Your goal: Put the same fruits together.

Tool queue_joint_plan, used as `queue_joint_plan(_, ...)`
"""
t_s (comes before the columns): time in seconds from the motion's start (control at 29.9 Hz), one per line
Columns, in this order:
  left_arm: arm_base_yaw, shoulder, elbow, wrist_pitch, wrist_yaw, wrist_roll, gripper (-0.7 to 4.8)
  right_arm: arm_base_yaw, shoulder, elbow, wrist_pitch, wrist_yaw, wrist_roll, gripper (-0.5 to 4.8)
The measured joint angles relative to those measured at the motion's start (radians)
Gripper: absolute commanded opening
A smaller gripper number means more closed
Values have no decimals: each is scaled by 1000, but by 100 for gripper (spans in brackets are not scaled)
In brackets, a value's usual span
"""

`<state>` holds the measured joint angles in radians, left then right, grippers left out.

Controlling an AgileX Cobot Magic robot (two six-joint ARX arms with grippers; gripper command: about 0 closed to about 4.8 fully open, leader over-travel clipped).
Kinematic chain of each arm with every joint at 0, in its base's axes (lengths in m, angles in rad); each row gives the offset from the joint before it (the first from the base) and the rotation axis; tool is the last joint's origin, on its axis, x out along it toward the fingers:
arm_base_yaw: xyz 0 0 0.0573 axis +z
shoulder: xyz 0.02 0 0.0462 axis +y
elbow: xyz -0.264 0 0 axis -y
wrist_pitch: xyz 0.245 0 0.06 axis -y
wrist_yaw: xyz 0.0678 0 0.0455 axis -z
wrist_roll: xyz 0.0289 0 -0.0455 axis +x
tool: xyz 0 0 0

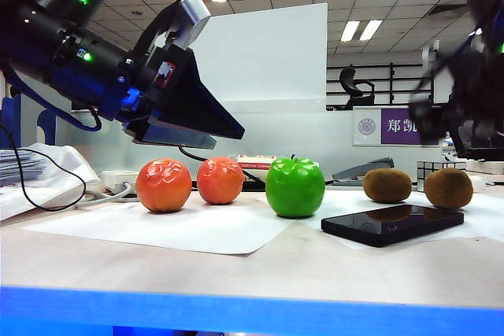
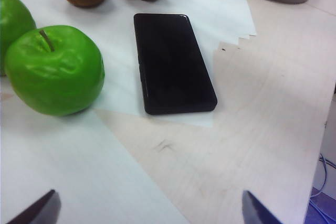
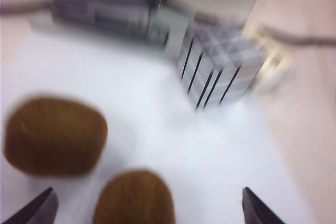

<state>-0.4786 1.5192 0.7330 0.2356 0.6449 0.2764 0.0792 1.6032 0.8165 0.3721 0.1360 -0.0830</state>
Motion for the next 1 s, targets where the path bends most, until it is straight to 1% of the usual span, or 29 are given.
queue_joint_plan(0.13, 0, 0, 0, 3, 0, -2, 479, 0, -162, 0, -74, 19, 1, 479)
queue_joint_plan(0.2, 0, 0, 0, 7, 0, -7, 479, 1, -259, 0, -146, 5, 10, 479)
queue_joint_plan(0.37, 0, -43, 8, 7, 6, -83, 479, 3, -528, -3, -365, -145, 43, 479)
queue_joint_plan(0.4, 0, -70, 18, 7, 11, -98, 441, 3, -592, -2, -381, -179, 50, 479)
queue_joint_plan(0.44, 1, -100, 32, 8, 16, -115, 303, 3, -638, 0, -383, -202, 56, 479)
queue_joint_plan(0.47, 1, -126, 43, 13, 18, -126, 126, 3, -684, 1, -384, -222, 65, 479)
queue_joint_plan(0.5, 1, -161, 54, 23, 19, -138, -1, 3, -743, 0, -390, -249, 72, 414)
queue_joint_plan(0.54, 1, -192, 59, 27, 19, -146, 6, 2, -789, 0, -394, -271, 75, 302)
queue_joint_plan(0.57, 1, -236, 60, 25, 18, -155, -6, 2, -843, 0, -396, -298, 78, 182)
queue_joint_plan(0.6, 5, -286, 59, 6, 8, -159, -6, 2, -891, 2, -394, -322, 80, 55)
queue_joint_plan(0.64, 6, -333, 59, -15, -15, -161, -6, 2, -930, 2, -395, -339, 80, -8)
queue_joint_plan(0.67, 6, -377, 59, -30, -42, -160, -6, 2, -967, 2, -402, -347, 80, -2)
queue_joint_plan(0.8, 8, -625, 59, -137, -248, -131, -6, 2, -1134, 2, -473, -350, 77, -2)
queue_joint_plan(0.87, 9, -753, 59, -183, -325, -114, -6, 2, -1188, 2, -506, -350, 81, -2)
queue_joint_plan(0.97, 8, -890, 61, -246, -367, -106, -6, 1, -1269, 2, -601, -349, 82, -2)
queue_joint_plan(1.0, 8, -941, 61, -296, -398, -105, -6, 1, -1294, 2, -639, -350, 82, -2)
